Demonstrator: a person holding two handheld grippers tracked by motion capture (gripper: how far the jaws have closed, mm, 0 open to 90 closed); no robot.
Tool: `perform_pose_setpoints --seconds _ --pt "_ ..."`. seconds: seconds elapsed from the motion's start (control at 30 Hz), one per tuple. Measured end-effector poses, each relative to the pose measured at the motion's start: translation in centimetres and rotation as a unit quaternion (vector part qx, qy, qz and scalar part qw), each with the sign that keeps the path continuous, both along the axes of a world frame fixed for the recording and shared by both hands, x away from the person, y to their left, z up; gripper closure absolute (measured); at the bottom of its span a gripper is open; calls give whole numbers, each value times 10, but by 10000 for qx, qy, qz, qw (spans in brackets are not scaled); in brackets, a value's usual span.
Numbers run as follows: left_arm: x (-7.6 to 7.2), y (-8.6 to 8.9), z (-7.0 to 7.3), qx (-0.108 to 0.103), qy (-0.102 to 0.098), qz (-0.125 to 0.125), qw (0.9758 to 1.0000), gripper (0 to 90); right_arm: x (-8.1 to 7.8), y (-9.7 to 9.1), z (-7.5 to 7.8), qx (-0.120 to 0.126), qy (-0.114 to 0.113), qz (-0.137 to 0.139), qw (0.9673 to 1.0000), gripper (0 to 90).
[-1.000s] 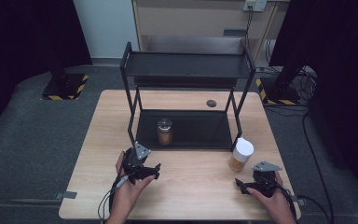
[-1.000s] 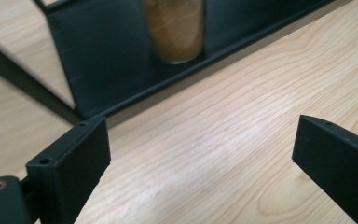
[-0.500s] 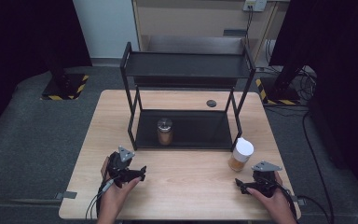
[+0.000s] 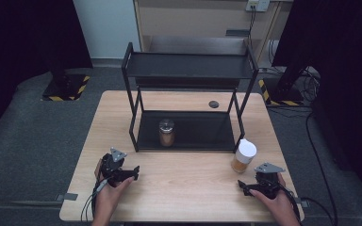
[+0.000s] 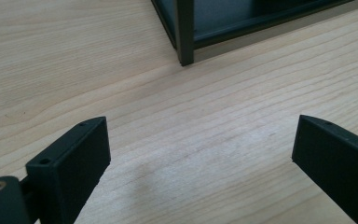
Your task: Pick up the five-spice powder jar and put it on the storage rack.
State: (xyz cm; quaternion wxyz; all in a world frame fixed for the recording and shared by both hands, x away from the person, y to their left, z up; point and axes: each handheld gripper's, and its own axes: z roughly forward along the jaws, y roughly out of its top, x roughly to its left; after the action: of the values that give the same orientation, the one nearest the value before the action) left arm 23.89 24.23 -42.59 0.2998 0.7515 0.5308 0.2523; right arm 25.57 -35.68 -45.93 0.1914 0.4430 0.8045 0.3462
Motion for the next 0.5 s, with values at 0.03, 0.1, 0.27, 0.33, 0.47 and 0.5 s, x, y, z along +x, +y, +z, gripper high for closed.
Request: perform_pose_setpoints --seconds 0.03,0.1,0.27,0.33,0.47,0.5 --pt "1 0 -1 27 -3 -2 10000 33 0 0 0 0 1 0 10000 14" --pt "3 2 -3 40 29 13 10000 32 0 0 0 4 4 -6 10000 14" --pt "5 6 -7 -41 39 83 9999 32 0 0 0 4 5 -7 10000 14" --pt "7 7 -9 -50 85 57 9999 32 0 0 0 3 4 -6 10000 15" --pt "9 6 -10 -10 127 16 9999 30 0 0 0 3 4 -10 10000 14" --pt "9 6 -10 1 142 9 9999 28 0 0 0 4 7 -13 10000 15"
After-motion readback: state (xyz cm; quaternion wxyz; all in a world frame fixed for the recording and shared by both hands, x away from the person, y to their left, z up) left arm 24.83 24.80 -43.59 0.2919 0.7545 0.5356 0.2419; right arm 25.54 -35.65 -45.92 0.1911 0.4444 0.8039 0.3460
